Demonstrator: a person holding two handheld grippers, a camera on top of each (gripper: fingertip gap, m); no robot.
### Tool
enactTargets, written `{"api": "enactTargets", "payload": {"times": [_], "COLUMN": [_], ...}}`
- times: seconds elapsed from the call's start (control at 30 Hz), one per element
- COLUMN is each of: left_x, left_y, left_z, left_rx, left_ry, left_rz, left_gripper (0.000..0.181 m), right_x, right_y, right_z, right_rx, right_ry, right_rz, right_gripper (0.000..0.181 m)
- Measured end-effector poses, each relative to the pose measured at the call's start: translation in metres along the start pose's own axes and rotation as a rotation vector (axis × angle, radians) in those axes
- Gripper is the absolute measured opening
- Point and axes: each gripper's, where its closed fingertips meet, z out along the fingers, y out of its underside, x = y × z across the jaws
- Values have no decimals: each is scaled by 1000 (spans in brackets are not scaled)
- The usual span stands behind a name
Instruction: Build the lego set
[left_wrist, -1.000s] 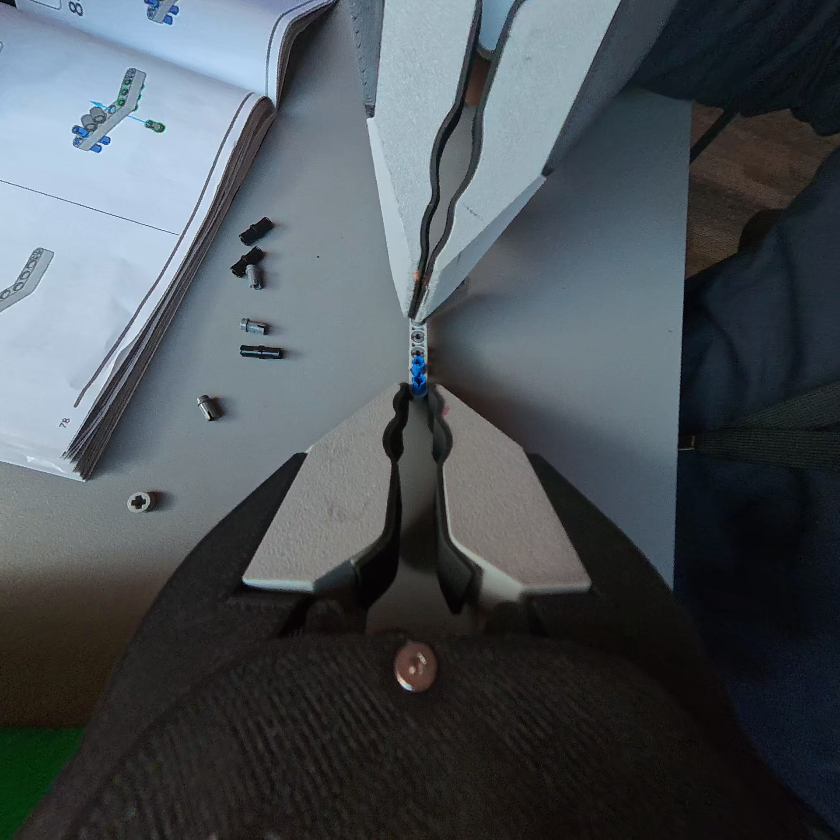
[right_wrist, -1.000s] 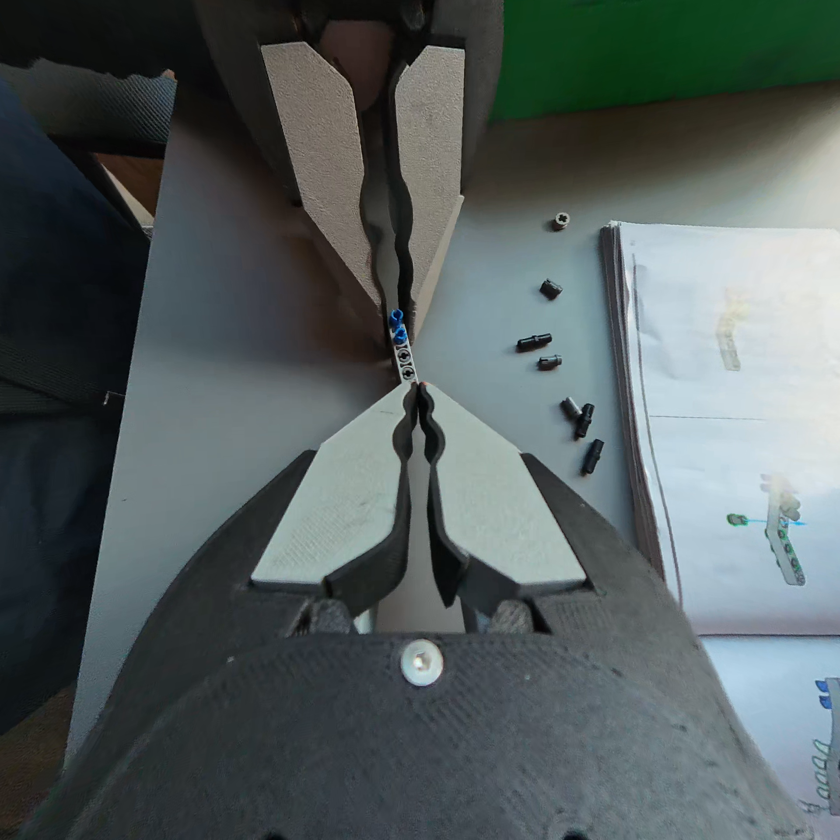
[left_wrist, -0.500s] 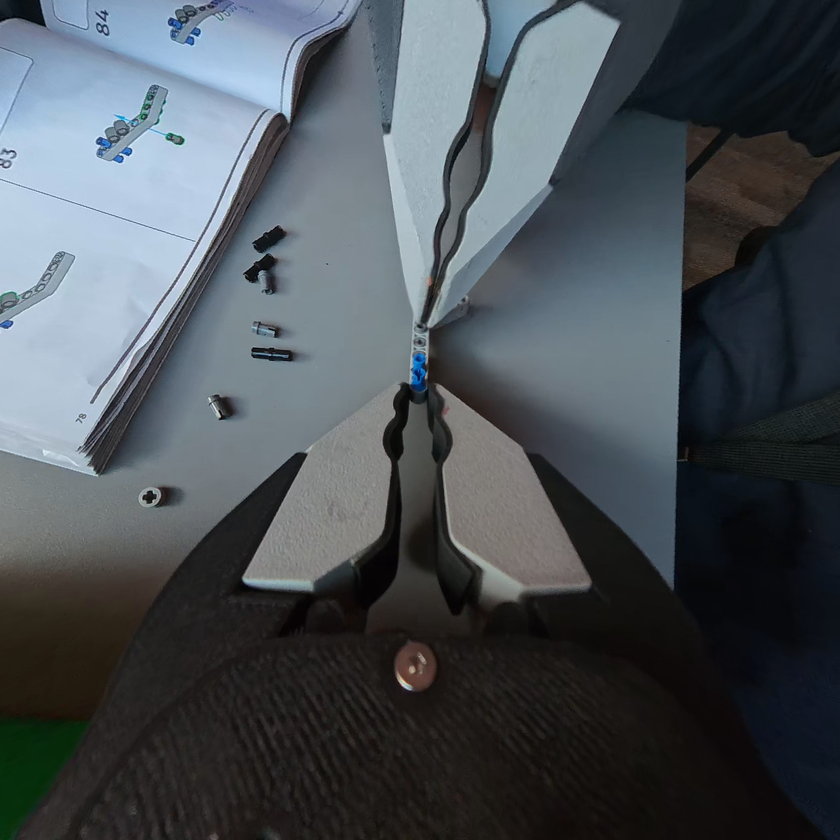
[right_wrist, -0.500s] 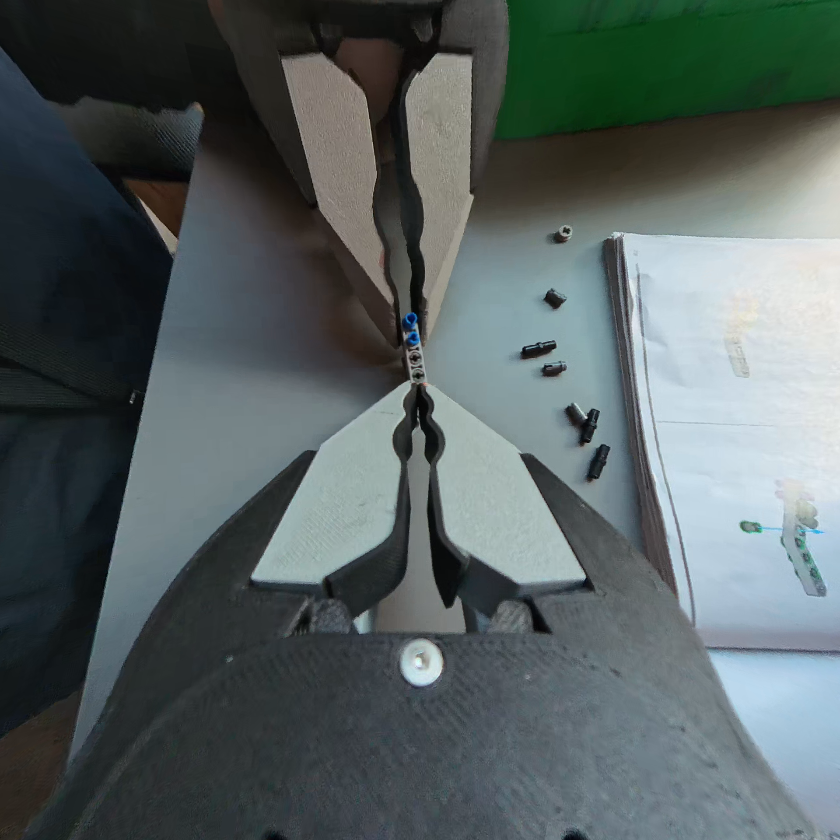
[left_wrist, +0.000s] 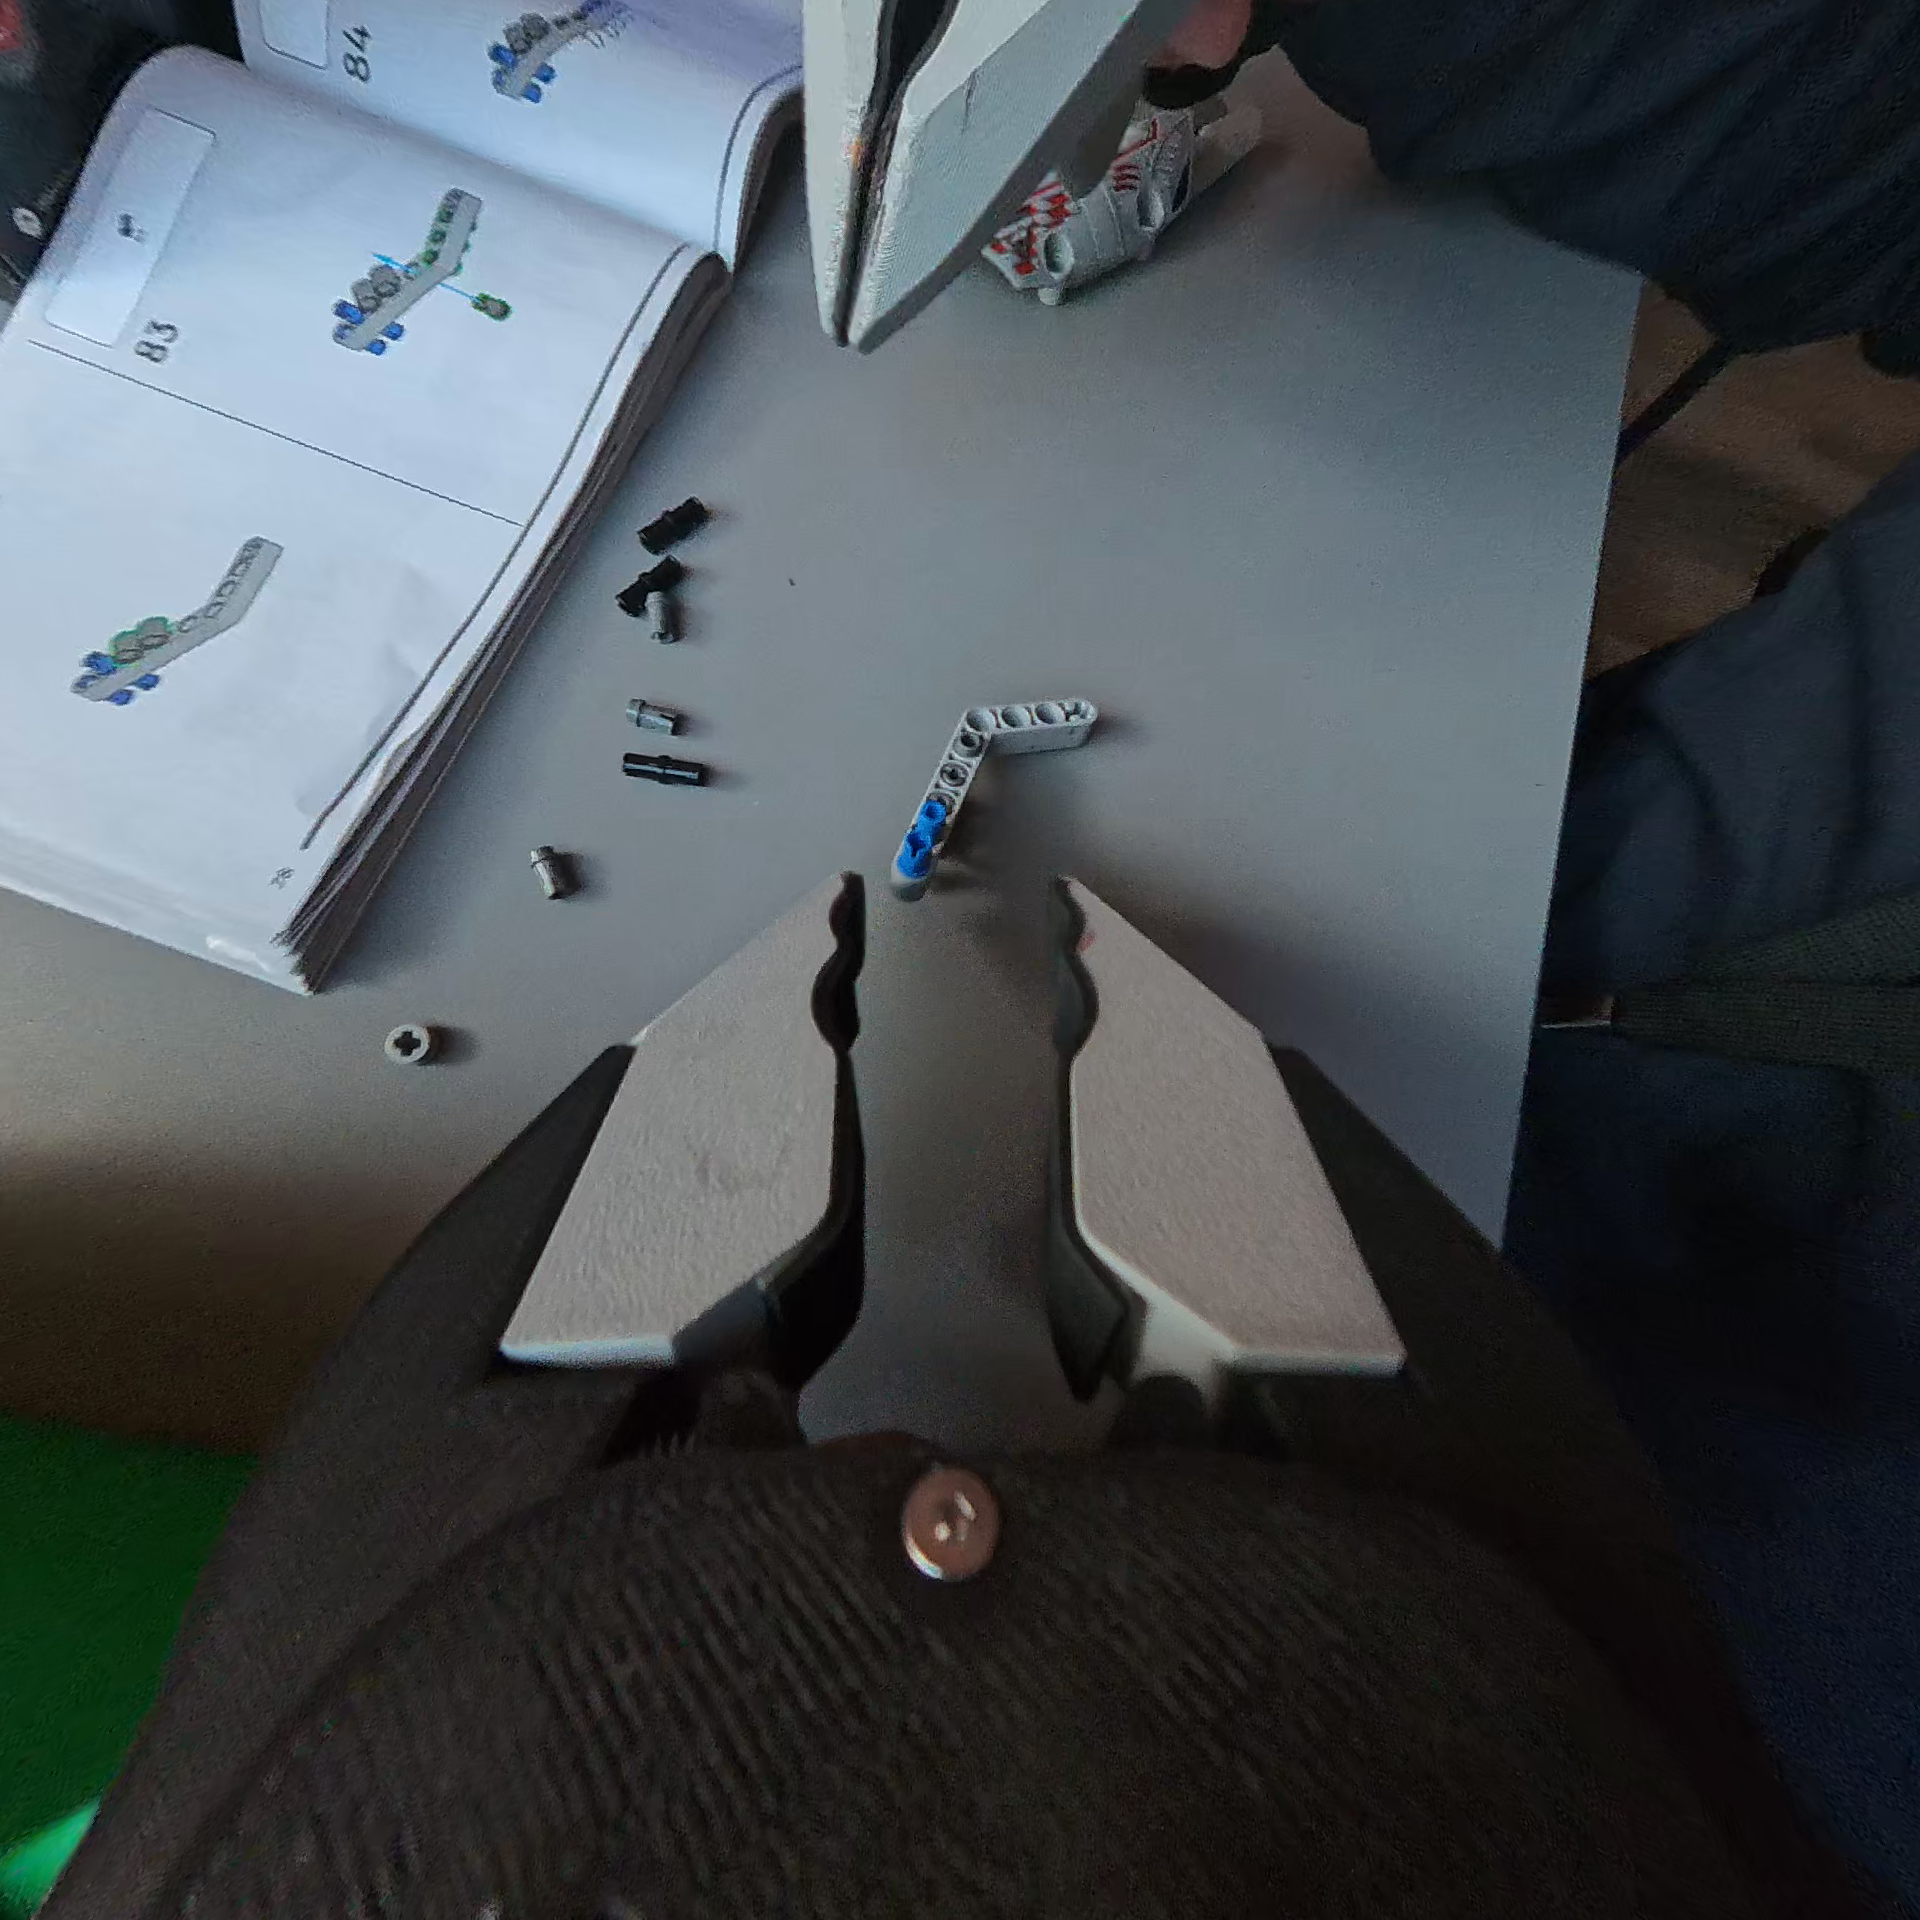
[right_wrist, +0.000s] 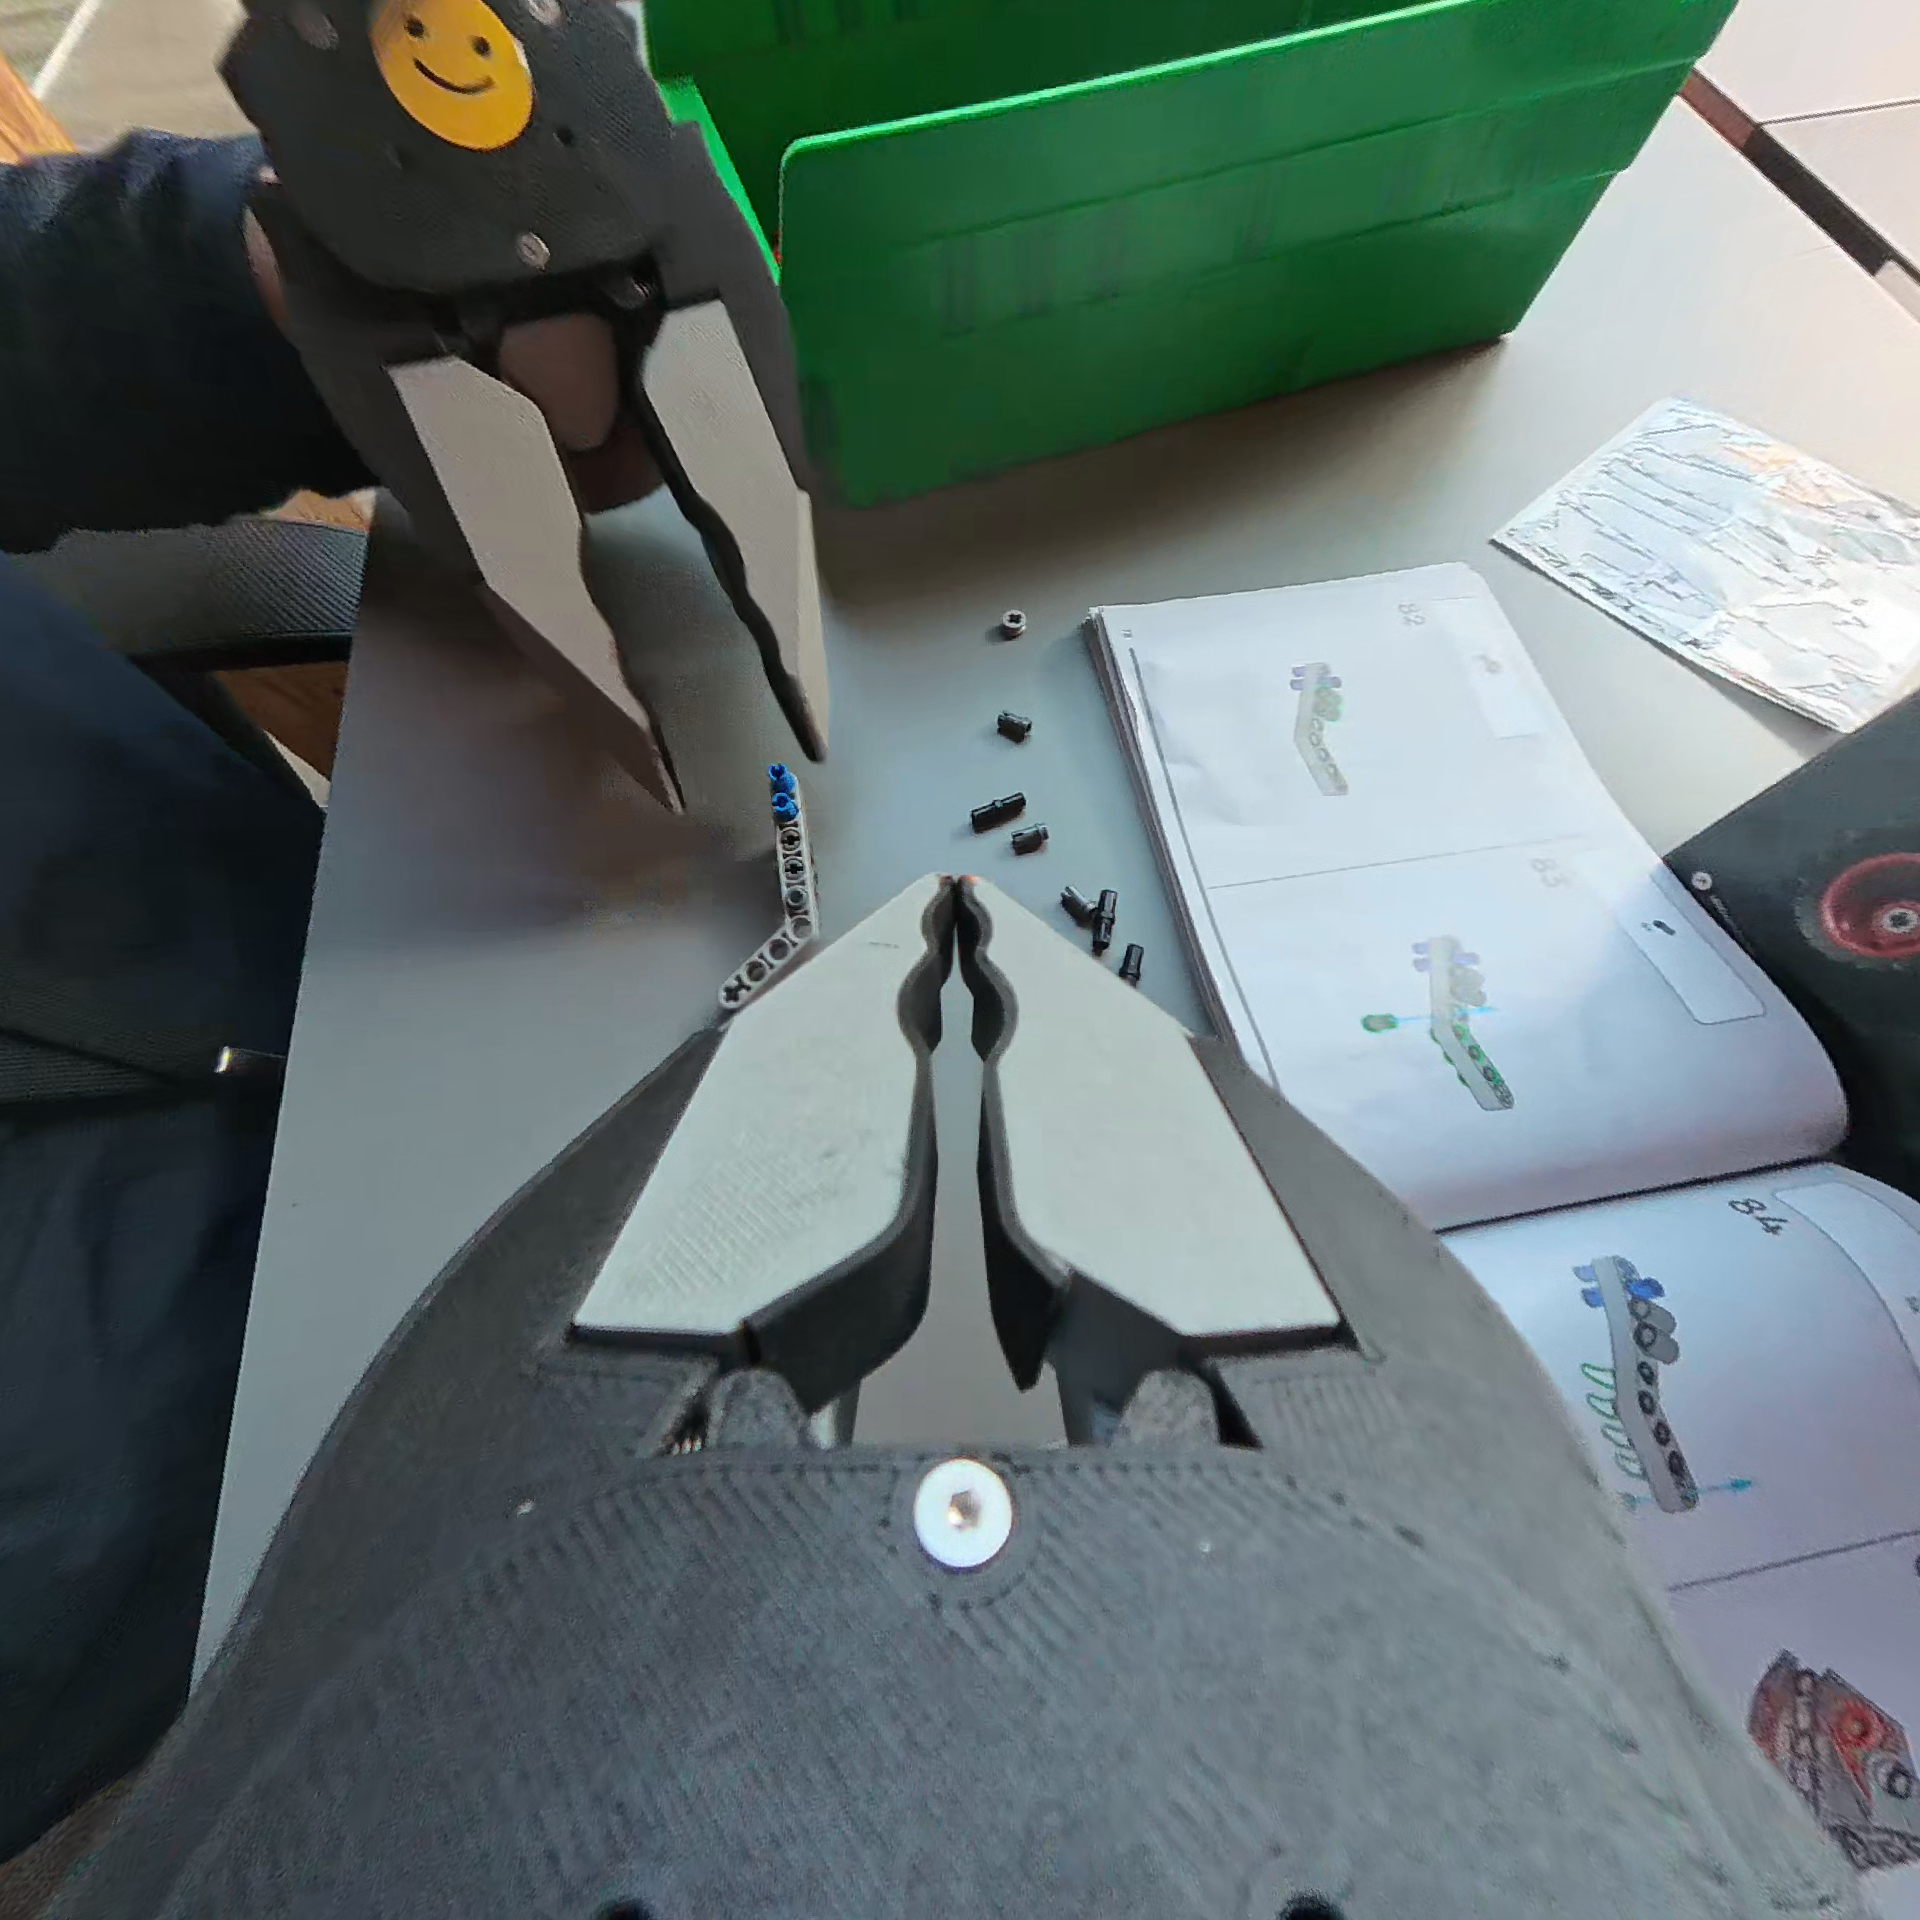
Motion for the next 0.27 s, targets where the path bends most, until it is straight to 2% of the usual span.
{"api": "enactTargets", "payload": {"times": [0.03, 0.2, 0.27], "left_x": [-1, -20, -29], "left_y": [-2, -30, -39], "left_z": [-7, -51, -55], "left_rx": [6, -1, -58], "left_ry": [-21, -163, -197], "left_rz": [3, 60, 95], "left_gripper": [32, 24, 21], "right_x": [2, 5, 8], "right_y": [-1, -7, -8], "right_z": [-2, -12, -15], "right_rx": [2, 35, 38], "right_ry": [11, 24, 41], "right_rz": [0, 11, 9], "right_gripper": [0, 0, 0]}}
